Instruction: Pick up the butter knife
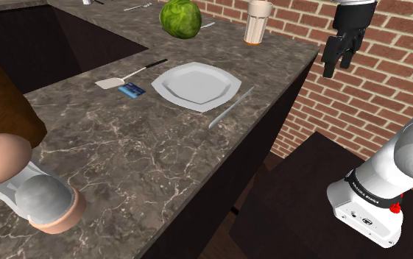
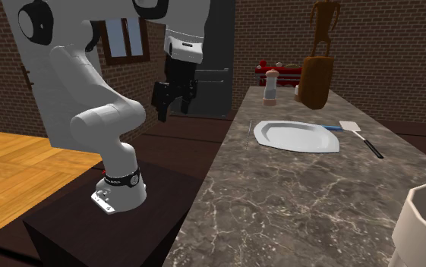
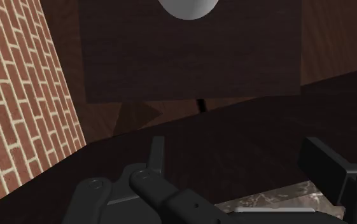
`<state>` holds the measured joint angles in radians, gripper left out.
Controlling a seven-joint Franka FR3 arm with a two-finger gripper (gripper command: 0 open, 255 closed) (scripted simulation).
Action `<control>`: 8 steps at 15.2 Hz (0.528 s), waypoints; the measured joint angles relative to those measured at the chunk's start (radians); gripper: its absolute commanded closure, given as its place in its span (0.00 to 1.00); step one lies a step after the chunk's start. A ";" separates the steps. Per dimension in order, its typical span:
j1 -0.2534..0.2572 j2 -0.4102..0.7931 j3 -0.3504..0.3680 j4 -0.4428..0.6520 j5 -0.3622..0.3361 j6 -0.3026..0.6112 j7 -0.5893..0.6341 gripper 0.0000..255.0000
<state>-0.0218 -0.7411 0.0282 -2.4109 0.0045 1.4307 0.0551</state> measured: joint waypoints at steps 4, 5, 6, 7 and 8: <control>-0.012 -0.012 0.050 -0.018 0.064 0.017 0.123 0.00; -0.014 -0.021 0.078 -0.028 0.099 0.026 0.185 0.00; -0.020 -0.028 0.100 -0.033 0.128 0.032 0.244 0.00; -0.024 -0.036 0.128 -0.047 0.161 0.047 0.306 0.00; -0.031 -0.028 0.153 -0.045 0.191 0.063 0.366 0.00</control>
<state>-0.0531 -0.7693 0.1815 -2.4563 0.1959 1.4939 0.4214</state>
